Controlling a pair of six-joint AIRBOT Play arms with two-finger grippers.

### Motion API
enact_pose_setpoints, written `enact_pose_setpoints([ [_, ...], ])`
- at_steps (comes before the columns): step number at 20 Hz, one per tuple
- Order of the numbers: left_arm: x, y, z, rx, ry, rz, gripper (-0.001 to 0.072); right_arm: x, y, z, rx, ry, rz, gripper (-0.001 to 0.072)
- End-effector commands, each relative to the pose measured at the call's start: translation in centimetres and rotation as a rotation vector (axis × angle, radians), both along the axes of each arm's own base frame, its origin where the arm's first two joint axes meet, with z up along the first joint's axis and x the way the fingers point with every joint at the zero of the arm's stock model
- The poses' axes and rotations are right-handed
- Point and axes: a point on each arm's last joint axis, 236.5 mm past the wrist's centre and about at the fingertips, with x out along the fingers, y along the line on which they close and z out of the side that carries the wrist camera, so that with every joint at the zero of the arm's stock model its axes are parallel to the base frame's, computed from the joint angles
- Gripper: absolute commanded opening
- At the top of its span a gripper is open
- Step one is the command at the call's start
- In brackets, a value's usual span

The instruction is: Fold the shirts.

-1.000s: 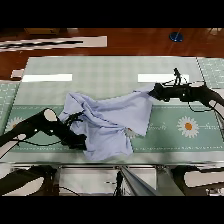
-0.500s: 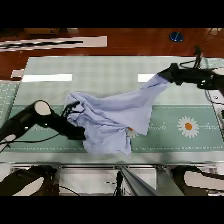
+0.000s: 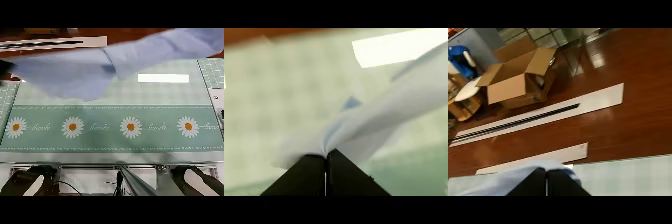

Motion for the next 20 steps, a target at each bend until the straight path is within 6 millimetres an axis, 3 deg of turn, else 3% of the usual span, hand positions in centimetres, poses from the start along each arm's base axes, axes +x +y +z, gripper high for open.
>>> enact_pose_setpoints([
  [1,-5.1,5.6,9.0,0.048,-0.264,0.199,0.0022,-4.0,-3.7,4.0,-0.156,-0.016,-0.2,0.002],
  [3,-5.9,5.6,9.0,0.045,-0.264,0.199,0.0022,-6.2,-4.4,3.1,-0.247,0.058,-0.247,0.002],
  [5,-6.2,5.7,7.9,0.049,-0.217,0.2,0.0022,-8.7,-5.8,0.7,-0.338,0.188,-0.303,0.002],
  [7,-6.5,5.7,7.1,0.051,-0.18,0.201,0.0022,-10.8,-6.3,0.2,-0.355,0.239,-0.349,0.002],
  [10,-7.1,4.7,7.4,0.024,-0.197,0.163,0.0022,-12.9,-4.5,2.1,-0.355,0.18,-0.334,0.002],
  [14,-9.7,2.1,12.3,-0.067,-0.412,0.066,0.0022,-16.1,-1.7,3.9,-0.355,0.123,-0.298,0.002],
  [17,-13.0,2.1,14.8,-0.087,-0.538,0.057,0.0022,-18.6,-0.3,3.4,-0.368,0.149,-0.277,0.002],
  [20,-14.9,2.2,13.3,-0.078,-0.494,0.055,0.0022,-20.9,1.1,0.6,-0.381,0.276,-0.216,0.002],
])
